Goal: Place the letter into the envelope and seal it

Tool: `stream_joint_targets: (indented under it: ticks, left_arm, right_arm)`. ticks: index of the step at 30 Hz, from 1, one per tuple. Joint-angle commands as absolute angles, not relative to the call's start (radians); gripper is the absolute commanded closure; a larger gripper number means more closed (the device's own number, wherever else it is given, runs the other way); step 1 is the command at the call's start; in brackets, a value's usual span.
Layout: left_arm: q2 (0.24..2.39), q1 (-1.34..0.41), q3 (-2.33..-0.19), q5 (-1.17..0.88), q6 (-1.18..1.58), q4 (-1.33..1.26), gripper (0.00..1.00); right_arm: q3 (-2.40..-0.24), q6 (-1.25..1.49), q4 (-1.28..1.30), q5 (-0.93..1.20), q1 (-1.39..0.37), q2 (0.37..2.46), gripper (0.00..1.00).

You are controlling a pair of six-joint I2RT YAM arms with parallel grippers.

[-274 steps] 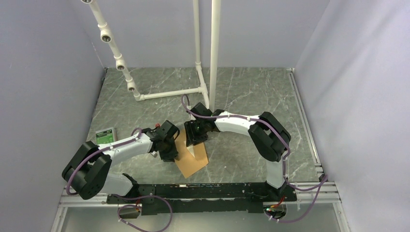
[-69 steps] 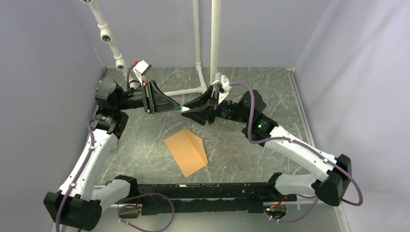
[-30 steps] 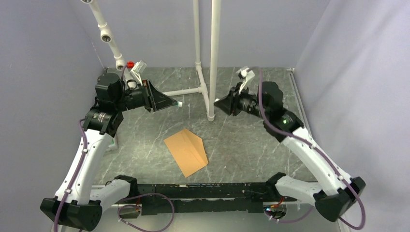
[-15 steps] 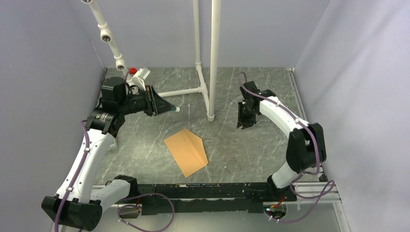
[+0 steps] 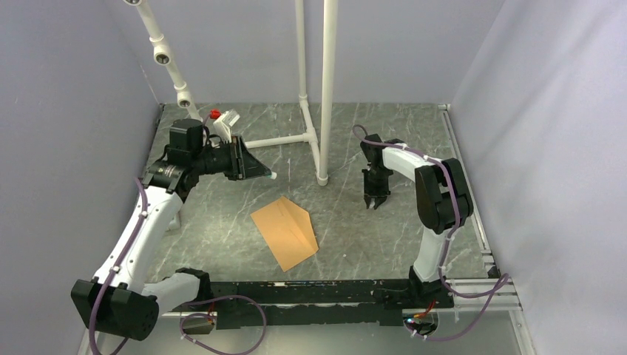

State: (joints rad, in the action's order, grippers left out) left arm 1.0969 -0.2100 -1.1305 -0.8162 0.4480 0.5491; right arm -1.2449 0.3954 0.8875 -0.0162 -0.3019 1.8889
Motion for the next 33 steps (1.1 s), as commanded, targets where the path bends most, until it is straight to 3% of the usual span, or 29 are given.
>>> stream_joint_targets:
  ticks: [1, 4, 9, 13, 20, 26, 33]
  left_arm:
    - [1.113, -0.208, -1.166, -0.860, 0.403, 0.555, 0.98]
    - [1.120, -0.207, -1.163, -0.865, 0.398, 0.561, 0.98]
    - [1.115, -0.208, -1.157, -0.861, 0.398, 0.566, 0.98]
    - [1.114, -0.207, -1.155, -0.857, 0.402, 0.566, 0.98]
    - [1.127, -0.209, -1.152, -0.891, 0.438, 0.528, 0.98]
    - [1.137, -0.224, -1.141, -0.965, 0.507, 0.433, 0.98]
    - [1.162, -0.320, -1.159, -0.984, 0.547, 0.368, 0.98]
  right_arm:
    - [-1.269, 0.371, 0.850, 0.017, -0.295, 1.883, 0.95]
    - [-1.261, 0.373, 0.850, 0.015, -0.295, 1.888, 0.87]
    - [-1.253, 0.377, 0.852, 0.003, -0.294, 1.865, 0.52]
    - [-1.270, 0.385, 0.869, 0.002, -0.294, 1.812, 0.38]
    - [-1.316, 0.387, 0.877, 0.007, -0.296, 1.659, 0.35]
    - [-1.216, 0.265, 0.648, 0.280, -0.346, 1.356, 0.38]
    - [-1.171, 0.251, 0.443, 0.482, -0.504, 1.095, 0.33]
